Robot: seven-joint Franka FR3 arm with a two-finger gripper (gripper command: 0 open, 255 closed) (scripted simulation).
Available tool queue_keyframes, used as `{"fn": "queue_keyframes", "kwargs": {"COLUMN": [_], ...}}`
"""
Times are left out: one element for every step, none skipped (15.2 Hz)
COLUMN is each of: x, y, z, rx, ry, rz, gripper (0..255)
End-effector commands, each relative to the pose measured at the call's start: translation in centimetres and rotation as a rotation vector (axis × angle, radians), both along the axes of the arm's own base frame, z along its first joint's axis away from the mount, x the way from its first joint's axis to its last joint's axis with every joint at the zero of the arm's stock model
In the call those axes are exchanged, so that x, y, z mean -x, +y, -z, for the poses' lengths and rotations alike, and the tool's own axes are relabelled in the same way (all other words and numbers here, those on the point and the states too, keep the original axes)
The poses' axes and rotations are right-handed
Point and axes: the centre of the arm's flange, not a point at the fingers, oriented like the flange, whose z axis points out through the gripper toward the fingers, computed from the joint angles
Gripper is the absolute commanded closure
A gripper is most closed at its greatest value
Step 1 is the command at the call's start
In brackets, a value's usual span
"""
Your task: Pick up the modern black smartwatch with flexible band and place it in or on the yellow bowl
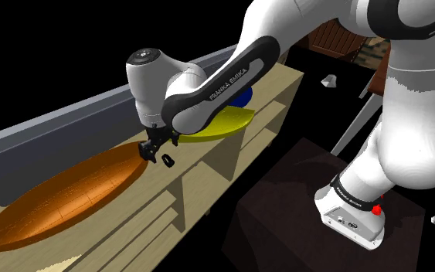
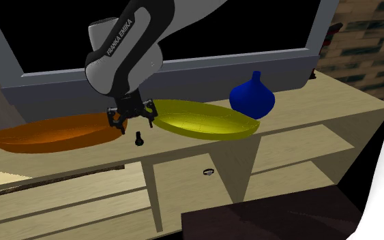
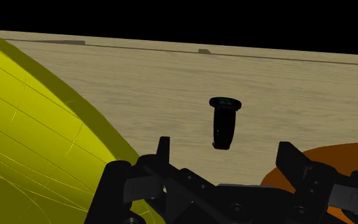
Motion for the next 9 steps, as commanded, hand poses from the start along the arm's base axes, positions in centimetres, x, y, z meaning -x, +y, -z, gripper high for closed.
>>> {"fn": "queue_keyframes", "kwargs": {"x": [0.39,0.39,0.39,0.36,0.25,0.15,0.21,0.38,0.43], "y": [0.19,0.19,0.19,0.34,0.11,0.23,0.12,0.05,-0.01], "z": [1.05,1.05,1.05,0.99,1.18,1.22,0.89,0.84,0.74], "rx": [0.005,0.005,0.005,0.005,0.005,0.005,0.005,0.005,0.005], "ry": [0.017,0.017,0.017,0.017,0.017,0.017,0.017,0.017,0.017], "rz": [-0.003,-0.003,-0.003,-0.003,-0.003,-0.002,-0.002,-0.002,-0.002], "gripper": [0,0,0,255,255,255,255,255,255]}}
